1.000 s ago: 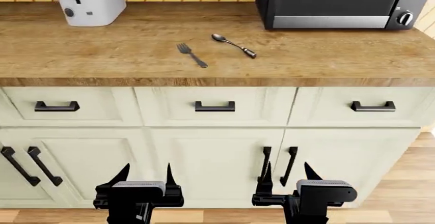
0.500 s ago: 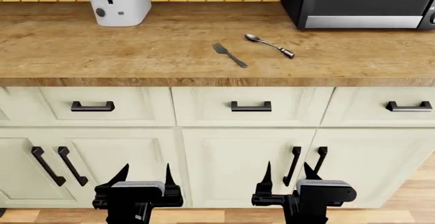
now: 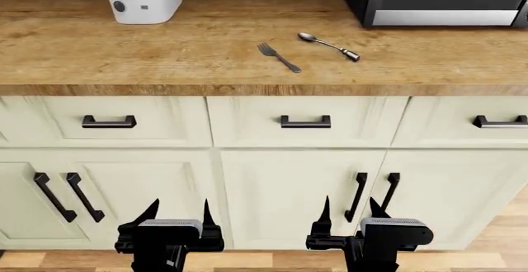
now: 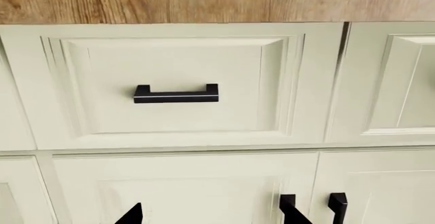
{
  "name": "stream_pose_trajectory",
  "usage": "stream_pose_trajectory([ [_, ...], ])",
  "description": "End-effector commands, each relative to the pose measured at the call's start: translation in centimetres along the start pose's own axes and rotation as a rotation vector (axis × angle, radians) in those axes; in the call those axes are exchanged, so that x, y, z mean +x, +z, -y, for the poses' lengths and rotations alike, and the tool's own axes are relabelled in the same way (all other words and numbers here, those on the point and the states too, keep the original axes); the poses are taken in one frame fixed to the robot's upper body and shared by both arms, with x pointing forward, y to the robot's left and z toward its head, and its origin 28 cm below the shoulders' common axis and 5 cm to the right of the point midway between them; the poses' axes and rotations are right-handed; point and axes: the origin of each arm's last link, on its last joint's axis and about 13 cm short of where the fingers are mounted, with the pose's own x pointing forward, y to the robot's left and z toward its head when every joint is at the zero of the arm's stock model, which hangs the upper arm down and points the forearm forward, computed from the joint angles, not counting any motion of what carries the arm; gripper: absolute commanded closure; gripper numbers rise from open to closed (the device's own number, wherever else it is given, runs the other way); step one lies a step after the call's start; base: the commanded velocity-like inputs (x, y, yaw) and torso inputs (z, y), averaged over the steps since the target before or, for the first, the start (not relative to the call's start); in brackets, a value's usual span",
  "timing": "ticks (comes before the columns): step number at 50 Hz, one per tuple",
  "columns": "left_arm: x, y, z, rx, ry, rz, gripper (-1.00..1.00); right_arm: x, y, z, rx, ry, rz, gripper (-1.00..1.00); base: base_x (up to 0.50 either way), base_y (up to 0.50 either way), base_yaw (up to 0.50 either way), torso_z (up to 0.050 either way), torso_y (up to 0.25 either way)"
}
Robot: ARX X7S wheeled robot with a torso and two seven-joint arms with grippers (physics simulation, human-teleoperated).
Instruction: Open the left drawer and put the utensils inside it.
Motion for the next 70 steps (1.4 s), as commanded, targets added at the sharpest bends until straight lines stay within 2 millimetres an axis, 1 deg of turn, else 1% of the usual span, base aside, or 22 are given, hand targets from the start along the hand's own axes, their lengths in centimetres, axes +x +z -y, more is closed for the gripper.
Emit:
stream_pose_trajectory([
  [1, 0.0, -0.1, 0.0, 0.001, 0.003, -0.014, -1.0, 0.0, 0.0, 0.0, 0.001, -0.001, -0.002, -1.0, 0.0, 0.0, 0.0, -0.05, 0.0],
  [47, 0.1, -0.2, -0.1, -0.004, 0.005, -0.022, -1.0, 0.0, -0.1, -0.1, -0.006, -0.003, -0.006, -1.0, 0.0, 0.0, 0.0, -0.05, 0.0],
  [56, 0.1, -0.1, 0.0, -0.006, 0.009, -0.021, -1.0, 0.0, -0.1, 0.0, -0.006, -0.003, -0.008, -1.0, 0.0, 0.0, 0.0, -0.029, 0.0],
  [61, 0.1, -0.1, -0.1, -0.005, 0.014, -0.018, -1.0, 0.0, -0.1, 0.0, -0.005, -0.004, -0.01, -1.0, 0.0, 0.0, 0.0, -0.001, 0.0],
  [65, -0.5, 0.3, -0.4, -0.033, 0.077, 0.047, -1.0, 0.0, -0.1, 0.0, -0.006, -0.006, -0.011, -1.0, 0.0, 0.0, 0.0, 0.0, 0.0],
  [70, -2.9, 1.3, -1.9, -0.029, 0.31, 0.13, -1.0, 0.0, -0.1, 0.0, -0.009, -0.01, -0.01, -1.0, 0.0, 0.0, 0.0, 0.0, 0.0],
])
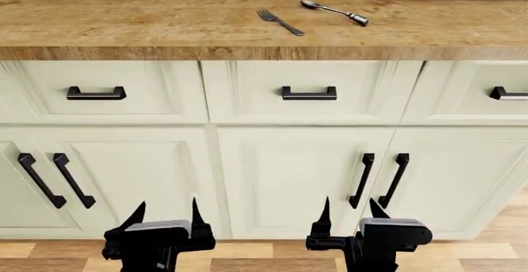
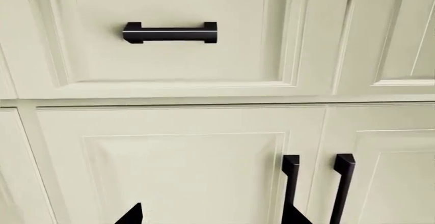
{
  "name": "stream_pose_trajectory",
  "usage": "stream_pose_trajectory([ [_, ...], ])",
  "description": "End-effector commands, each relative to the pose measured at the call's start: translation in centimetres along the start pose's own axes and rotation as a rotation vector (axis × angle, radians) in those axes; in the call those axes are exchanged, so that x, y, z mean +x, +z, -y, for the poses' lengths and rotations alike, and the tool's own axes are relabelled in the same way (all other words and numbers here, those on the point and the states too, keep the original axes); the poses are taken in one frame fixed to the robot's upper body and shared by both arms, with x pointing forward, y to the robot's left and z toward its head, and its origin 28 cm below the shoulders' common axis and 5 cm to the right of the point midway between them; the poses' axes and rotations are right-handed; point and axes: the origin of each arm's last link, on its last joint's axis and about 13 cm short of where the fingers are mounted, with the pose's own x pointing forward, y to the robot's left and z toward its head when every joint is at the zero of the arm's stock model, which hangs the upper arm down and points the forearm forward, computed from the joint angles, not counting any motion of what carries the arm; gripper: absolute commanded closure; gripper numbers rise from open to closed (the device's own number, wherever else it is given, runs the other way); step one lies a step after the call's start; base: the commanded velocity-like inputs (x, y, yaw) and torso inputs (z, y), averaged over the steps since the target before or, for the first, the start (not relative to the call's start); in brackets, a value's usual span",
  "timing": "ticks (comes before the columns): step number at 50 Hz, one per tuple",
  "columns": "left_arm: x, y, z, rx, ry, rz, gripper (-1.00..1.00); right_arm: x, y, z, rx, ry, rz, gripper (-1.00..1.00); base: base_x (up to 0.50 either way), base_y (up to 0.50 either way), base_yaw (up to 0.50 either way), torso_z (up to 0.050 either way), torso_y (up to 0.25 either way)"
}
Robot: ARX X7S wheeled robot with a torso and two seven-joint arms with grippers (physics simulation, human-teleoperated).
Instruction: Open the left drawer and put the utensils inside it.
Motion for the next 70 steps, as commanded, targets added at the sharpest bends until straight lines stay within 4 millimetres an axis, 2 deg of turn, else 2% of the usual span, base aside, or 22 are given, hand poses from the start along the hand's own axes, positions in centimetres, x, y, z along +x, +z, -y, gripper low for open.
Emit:
stream_pose_trajectory([
  [1, -2.8, 1.5, -2.0, -0.009, 0.281, 0.128, -1.0, 0.0, 0.0, 0.0, -0.004, -0.005, 0.0, -1.0, 0.0, 0.0, 0.0, 0.0, 0.0],
  [5, -4.7, 2.2, -3.3, 0.02, 0.504, 0.209, -1.0, 0.0, 0.0, 0.0, -0.006, -0.006, 0.009, -1.0, 0.0, 0.0, 0.0, 0.0, 0.0],
  [8, -6.0, 2.0, -4.3, -0.034, 0.658, 0.286, -1.0, -0.5, 0.4, 0.0, 0.002, -0.01, 0.049, -1.0, 0.0, 0.0, 0.0, 0.0, 0.0],
  [14, -7.2, 0.7, -5.0, -0.077, 0.825, 0.327, -1.0, -1.9, 3.1, 0.1, 0.092, -0.024, 0.074, -1.0, 0.0, 0.0, 0.0, 0.0, 0.0],
  [20, -7.5, 0.4, -5.1, -0.123, 0.873, 0.37, -1.0, -3.4, 5.5, 0.3, 0.139, -0.012, 0.123, -1.0, 0.0, 0.0, 0.0, 0.0, 0.0],
  [27, -7.4, 0.3, -5.0, -0.123, 0.867, 0.371, -1.0, -6.7, 9.4, 0.6, 0.213, 0.031, 0.272, -1.0, 0.0, 0.0, 0.0, 0.0, 0.0],
  [32, -7.3, 0.3, -5.0, -0.121, 0.863, 0.368, -1.0, -9.0, 11.2, 0.7, 0.239, 0.056, 0.365, -1.0, 0.0, 0.0, 0.0, 0.0, 0.0],
  [49, -7.1, 0.5, -5.0, -0.079, 0.853, 0.356, -1.0, -9.6, 11.6, 0.7, 0.271, 0.08, 0.361, -1.0, 0.01, 0.0, 0.0, 0.0, 0.0],
  [70, -7.1, 0.6, -5.0, -0.077, 0.862, 0.357, -1.0, -9.6, 11.7, 0.8, 0.278, 0.084, 0.355, -1.0, 0.26, 0.0, 0.0, 0.0, 0.0],
])
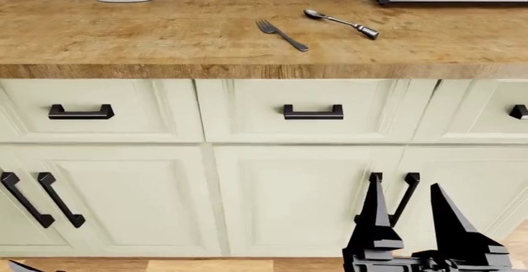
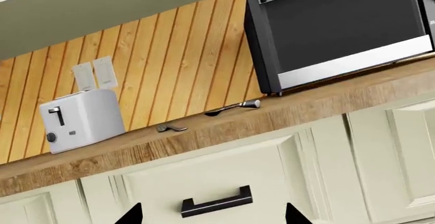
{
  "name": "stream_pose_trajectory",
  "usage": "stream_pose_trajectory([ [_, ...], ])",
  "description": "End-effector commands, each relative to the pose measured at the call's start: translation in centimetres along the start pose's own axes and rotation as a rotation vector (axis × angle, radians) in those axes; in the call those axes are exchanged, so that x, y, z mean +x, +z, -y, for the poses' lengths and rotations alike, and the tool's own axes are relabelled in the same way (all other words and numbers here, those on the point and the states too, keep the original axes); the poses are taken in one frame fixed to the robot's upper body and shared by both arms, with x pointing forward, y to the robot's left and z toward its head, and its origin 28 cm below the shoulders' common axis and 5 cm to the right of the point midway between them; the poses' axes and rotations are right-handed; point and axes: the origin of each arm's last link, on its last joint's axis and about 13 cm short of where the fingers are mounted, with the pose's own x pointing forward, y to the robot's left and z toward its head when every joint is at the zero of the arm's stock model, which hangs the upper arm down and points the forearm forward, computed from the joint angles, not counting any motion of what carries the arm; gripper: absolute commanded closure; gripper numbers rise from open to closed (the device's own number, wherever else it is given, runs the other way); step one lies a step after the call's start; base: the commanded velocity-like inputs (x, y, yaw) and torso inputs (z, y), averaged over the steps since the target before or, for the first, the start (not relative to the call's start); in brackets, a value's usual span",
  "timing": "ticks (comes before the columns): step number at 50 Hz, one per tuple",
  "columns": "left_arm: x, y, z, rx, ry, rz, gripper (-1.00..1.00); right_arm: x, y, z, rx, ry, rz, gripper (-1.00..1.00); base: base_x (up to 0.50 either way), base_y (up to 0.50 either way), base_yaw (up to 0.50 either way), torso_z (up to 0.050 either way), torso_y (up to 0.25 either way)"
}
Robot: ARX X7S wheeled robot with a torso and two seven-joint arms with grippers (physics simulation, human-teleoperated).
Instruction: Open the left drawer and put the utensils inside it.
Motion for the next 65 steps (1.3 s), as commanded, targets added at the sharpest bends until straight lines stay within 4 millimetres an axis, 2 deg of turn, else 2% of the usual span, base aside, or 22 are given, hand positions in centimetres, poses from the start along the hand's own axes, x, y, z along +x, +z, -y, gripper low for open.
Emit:
stream_pose_trajectory([
  [1, 0.0, 0.0, 0.0, 0.003, 0.005, 0.002, -1.0, -0.1, 0.1, 0.0, 0.002, 0.0, 0.002, -1.0, 0.22, 0.0, 0.0, 0.0, 0.0],
  [17, 0.0, 0.0, 0.0, 0.007, 0.005, 0.003, -1.0, -0.1, 0.1, 0.0, -0.005, 0.0, 0.005, -1.0, 0.21, 0.0, 0.0, 0.0, 0.0],
  [31, 0.0, 0.1, 0.0, 0.009, 0.002, 0.005, -1.0, -0.1, 0.1, -0.1, -0.003, -0.003, 0.005, -1.0, 0.01, 0.0, 0.0, 0.0, 0.0],
  [37, 0.0, 0.0, 0.1, 0.011, 0.001, 0.0, -1.0, -0.5, -0.2, -0.4, -0.04, 0.066, 0.015, -1.0, 0.0, 0.0, 0.0, 0.0, 0.0],
  [41, 0.1, -0.1, 0.1, 0.01, -0.002, -0.004, -1.0, -0.3, 0.2, -1.0, -0.171, 0.165, 0.141, -1.0, 0.0, 0.0, 0.0, 0.0, 0.0],
  [47, 0.1, -0.2, 0.2, 0.011, -0.006, -0.008, -1.0, -0.7, -0.2, -1.4, -0.343, 0.305, 0.217, -1.0, 0.0, 0.0, 0.0, 0.0, 0.0],
  [51, 0.1, -0.2, 0.3, 0.012, -0.006, -0.008, -1.0, 0.6, 0.2, -1.3, -0.5, 0.344, 0.322, -1.0, 0.0, 0.0, 0.0, 0.0, 0.0],
  [56, 0.1, -0.2, 0.2, 0.012, 0.0, -0.002, -1.0, 2.0, -0.1, -1.5, -0.606, 0.408, 0.334, -1.0, 0.0, 0.0, 0.0, 0.0, 0.0],
  [65, 0.0, -0.1, 0.2, 0.009, 0.001, 0.004, -1.0, 3.1, 0.3, -2.2, -0.73, 0.476, 0.362, -1.0, 0.0, 0.0, 0.0, 0.0, 0.0],
])
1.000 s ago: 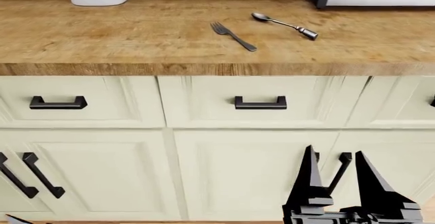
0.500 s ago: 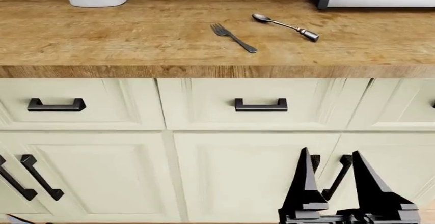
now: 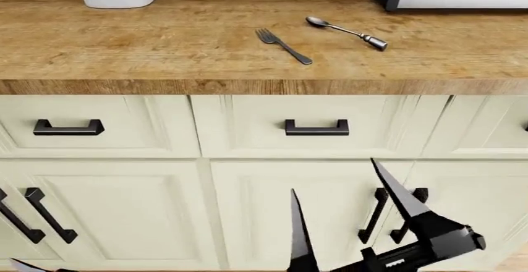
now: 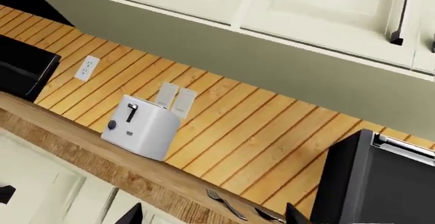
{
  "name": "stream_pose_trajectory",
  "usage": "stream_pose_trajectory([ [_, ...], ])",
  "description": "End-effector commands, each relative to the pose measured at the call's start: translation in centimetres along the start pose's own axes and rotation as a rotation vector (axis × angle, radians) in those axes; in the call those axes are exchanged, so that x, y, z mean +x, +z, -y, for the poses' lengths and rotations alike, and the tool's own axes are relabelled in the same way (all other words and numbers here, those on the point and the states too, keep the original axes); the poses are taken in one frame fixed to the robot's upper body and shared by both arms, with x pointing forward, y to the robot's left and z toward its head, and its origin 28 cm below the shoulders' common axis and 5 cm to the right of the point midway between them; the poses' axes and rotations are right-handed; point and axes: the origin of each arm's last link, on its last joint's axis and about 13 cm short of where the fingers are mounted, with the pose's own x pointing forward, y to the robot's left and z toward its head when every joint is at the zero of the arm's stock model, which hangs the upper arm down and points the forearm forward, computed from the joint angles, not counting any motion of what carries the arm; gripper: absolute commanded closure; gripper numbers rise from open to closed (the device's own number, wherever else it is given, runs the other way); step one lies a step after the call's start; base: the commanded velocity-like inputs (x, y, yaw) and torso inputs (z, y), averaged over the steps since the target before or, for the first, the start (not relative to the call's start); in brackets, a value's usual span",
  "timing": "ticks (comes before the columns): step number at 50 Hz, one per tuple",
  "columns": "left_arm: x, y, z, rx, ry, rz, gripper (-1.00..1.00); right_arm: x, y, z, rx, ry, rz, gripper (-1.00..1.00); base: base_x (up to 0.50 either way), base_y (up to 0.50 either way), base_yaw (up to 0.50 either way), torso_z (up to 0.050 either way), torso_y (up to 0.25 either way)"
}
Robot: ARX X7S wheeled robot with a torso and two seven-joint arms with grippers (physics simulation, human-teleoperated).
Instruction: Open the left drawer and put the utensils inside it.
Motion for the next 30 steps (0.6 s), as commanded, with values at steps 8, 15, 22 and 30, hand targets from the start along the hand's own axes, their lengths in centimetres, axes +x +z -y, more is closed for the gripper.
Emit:
stream_pose_trajectory([
  [8, -0.1, 0.1, 0.0, -0.005, -0.005, 0.006, -1.0, 2.3, 0.1, 0.0, -0.332, 0.202, 0.09, -1.0, 0.0, 0.0, 0.0, 0.0, 0.0],
  [15, -0.1, 0.1, 0.1, -0.007, -0.009, 0.005, -1.0, 2.7, -0.7, 0.1, -0.459, 0.268, 0.097, -1.0, 0.0, 0.0, 0.0, 0.0, 0.0],
  [22, 0.0, 0.1, 0.1, -0.008, -0.012, 0.001, -1.0, 3.1, -1.4, 0.3, -0.566, 0.326, 0.103, -1.0, 0.0, 0.0, 0.0, 0.0, 0.0],
  [30, 0.0, 0.1, 0.1, -0.005, -0.012, 0.003, -1.0, 3.6, -2.4, 0.5, -0.652, 0.408, 0.068, -1.0, 0.0, 0.0, 0.0, 0.0, 0.0],
])
